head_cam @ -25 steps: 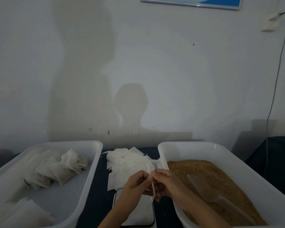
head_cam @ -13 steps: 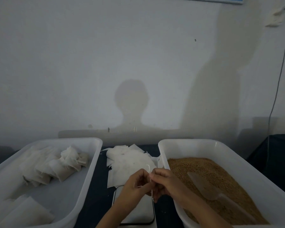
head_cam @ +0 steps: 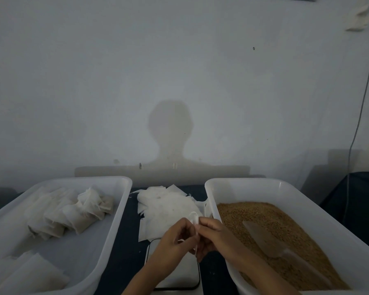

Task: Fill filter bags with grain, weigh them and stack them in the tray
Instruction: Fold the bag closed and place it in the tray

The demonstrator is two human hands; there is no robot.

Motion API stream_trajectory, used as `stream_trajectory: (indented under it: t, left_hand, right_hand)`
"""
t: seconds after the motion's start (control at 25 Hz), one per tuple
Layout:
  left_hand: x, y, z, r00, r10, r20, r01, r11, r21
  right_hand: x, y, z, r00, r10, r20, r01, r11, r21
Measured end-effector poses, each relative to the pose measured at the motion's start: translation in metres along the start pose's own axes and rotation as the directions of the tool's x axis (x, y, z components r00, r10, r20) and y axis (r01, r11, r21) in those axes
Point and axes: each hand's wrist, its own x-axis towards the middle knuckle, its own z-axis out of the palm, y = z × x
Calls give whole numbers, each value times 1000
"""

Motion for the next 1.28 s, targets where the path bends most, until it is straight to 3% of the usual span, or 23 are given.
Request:
stream_trajectory:
  t: [0.88, 1.04, 1.16, 1.28]
  left_hand:
    - [0, 3, 3, 998, -52, -23, 50, 995, -91]
    - [4, -1, 6, 993, 1, -116, 14, 992, 124]
    - [12, 9, 10, 975, 106, -193, -53, 963, 264]
    - [29, 33, 19, 952, 274, -138, -209, 908, 362]
  right_hand:
    - [1, 1, 2, 1000, -4, 5, 4, 999, -42]
    - [1, 2, 2, 997, -28, -73, 20, 995, -100]
    - [-2, -6, -5, 978, -46, -204, -5, 970, -242]
    - [-12, -22, -29, 935, -122, -332, -18, 922, -388]
